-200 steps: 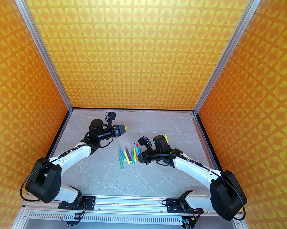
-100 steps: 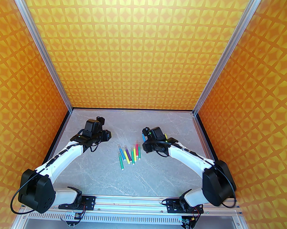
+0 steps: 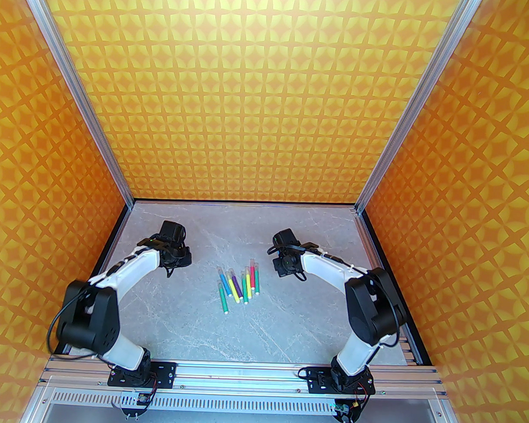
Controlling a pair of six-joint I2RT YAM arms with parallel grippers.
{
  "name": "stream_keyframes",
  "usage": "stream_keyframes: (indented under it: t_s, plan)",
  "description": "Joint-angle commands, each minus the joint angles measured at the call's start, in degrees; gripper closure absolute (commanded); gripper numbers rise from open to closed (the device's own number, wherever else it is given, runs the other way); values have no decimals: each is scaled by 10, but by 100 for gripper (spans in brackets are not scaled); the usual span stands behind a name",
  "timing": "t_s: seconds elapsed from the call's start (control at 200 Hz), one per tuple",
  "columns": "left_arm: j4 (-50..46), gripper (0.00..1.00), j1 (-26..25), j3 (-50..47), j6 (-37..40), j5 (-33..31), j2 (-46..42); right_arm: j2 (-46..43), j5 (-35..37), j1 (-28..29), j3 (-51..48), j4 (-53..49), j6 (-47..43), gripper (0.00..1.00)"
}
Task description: Open the pen caps
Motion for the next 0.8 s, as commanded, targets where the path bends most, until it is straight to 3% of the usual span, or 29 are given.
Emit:
stream_keyframes:
  t_s: [0.0,0.29,0.795]
  plan:
    - [-11,100,12,29,14,-14,39,18,19,-13,14,-12,-12,100]
    - [-16,100,24,87,20,-14,122,56,35,-36,21,-9,-17,99]
    - [-14,98,53,94,21,-14,159,80,37,-70,30,-12,-6,94]
